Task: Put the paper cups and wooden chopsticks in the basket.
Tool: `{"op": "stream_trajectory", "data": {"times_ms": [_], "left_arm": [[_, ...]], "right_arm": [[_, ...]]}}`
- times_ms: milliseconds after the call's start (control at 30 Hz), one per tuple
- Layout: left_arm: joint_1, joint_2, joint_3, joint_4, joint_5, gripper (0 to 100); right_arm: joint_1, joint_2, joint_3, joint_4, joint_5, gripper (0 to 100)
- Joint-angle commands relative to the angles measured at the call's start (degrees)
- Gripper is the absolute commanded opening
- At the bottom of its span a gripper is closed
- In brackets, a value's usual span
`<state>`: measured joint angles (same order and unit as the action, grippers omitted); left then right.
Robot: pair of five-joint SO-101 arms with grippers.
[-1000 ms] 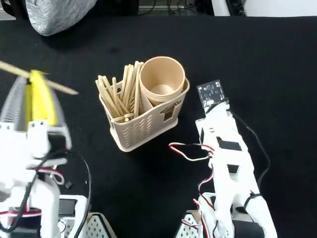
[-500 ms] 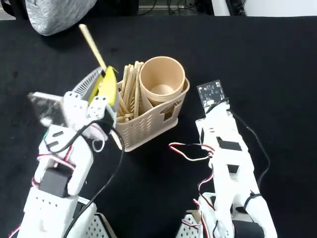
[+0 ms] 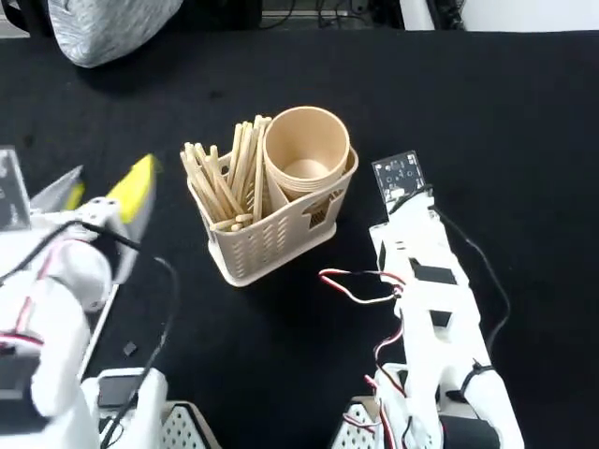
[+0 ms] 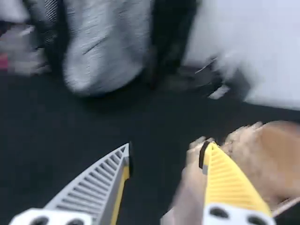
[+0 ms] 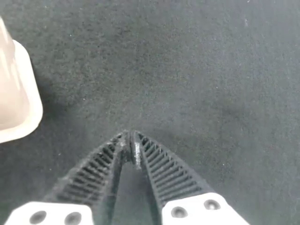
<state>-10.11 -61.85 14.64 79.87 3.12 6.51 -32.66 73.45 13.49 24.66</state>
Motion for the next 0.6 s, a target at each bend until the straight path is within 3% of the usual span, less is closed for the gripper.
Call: {"op": "stream_trajectory", "data": {"times_ms": [0, 100, 267, 567], "left_arm": [[-14.6, 13.1, -5.3, 14.2, -17.2, 25], [-21.8, 22.5, 1.0, 12.7, -26.9, 25], [-24.9, 37.1, 15.0, -0.5, -39.3, 25], [-24.7, 53.9, 33.2, -30.2, -48.6, 20]], "right_arm": [[-0.4, -0.2, -0.2, -1.1, 0.3, 1.3], [-0.4, -0.2, -0.2, -1.1, 0.3, 1.3], [-0.4, -0.2, -0.2, -1.1, 0.3, 1.3], [-0.4, -0.2, -0.2, -1.1, 0.3, 1.3]]}}
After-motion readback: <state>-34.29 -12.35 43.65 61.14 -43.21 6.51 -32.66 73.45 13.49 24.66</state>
